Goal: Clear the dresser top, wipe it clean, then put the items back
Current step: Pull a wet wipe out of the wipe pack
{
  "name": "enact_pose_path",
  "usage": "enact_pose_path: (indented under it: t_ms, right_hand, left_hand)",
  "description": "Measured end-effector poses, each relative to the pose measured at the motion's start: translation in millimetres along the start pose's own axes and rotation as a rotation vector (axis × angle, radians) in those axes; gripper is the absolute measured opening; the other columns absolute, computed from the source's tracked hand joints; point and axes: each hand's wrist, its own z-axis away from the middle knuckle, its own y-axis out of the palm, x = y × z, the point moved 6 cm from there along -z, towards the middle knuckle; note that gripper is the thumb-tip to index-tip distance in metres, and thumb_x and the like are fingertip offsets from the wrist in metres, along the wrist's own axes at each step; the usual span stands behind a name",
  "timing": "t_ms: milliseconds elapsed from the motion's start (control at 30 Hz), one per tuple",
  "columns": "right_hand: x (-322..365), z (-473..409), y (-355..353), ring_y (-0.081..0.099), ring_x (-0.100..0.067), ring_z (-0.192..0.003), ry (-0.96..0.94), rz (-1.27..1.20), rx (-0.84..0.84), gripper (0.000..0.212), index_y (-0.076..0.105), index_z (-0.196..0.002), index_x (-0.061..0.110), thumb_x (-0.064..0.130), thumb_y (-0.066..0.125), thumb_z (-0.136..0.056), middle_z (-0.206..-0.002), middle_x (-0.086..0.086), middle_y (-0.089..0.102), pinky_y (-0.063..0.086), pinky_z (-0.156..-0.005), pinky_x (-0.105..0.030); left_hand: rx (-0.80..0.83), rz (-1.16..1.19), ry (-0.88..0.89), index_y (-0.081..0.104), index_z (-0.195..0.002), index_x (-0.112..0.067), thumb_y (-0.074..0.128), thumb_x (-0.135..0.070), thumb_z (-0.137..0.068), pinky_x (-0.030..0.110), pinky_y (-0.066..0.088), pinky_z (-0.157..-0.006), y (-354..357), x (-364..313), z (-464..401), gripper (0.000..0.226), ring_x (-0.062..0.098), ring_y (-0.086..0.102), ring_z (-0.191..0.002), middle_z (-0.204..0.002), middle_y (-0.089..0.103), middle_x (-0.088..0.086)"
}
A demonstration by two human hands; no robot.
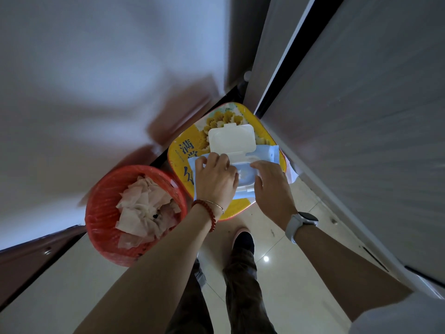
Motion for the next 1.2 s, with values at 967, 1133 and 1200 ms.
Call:
enact_pose_path:
  t_ms: [967, 1133, 1200]
  right_hand:
    - [14.3, -5.3, 14.4, 0.059, -0.037, -0.093, 0.105, 0.250, 0.053, 0.009, 0.066, -0.081, 0.016, 0.012, 0.065, -0.073, -0.099, -0.012, 0.063, 0.048, -0.072, -0.047]
    - [16.4, -4.9, 18.4, 0.060, -0.034, -0.094, 0.110, 0.279, 0.069, 0.029, 0.067, -0.078, 0.018, 0.026, 0.039, -0.079, -0.099, -0.009, 0.063, 0.049, -0.072, -0.046]
    - [20.2, -6.1, 15.2, 0.060, -0.032, -0.092, 0.062, 0.272, 0.037, 0.028, 0.067, -0.077, 0.019, 0.027, 0.040, -0.078, -0.097, -0.007, 0.063, 0.048, -0.072, -0.044]
  left_hand:
    - [0.123, 0.312, 0.027, 0.058, -0.073, -0.004, 0.052, -0.006, -0.075, 0.047, 0.039, -0.068, 14.3, 18.7, 2.6, 0.007, 0.038, 0.055, -0.079, -0.077, 0.056, 0.017]
    - [0.337, 0.355, -0.108, 0.056, -0.102, -0.007, 0.037, -0.017, -0.095, 0.036, 0.023, -0.083, 26.7, 23.1, -1.5, 0.023, 0.028, 0.036, -0.111, -0.110, 0.049, 0.011]
    - [0.368, 0.411, -0.153, 0.055, -0.103, -0.007, 0.037, -0.018, -0.095, 0.037, 0.025, -0.086, 28.5, 25.4, -1.2, 0.023, 0.028, 0.036, -0.113, -0.112, 0.049, 0.012]
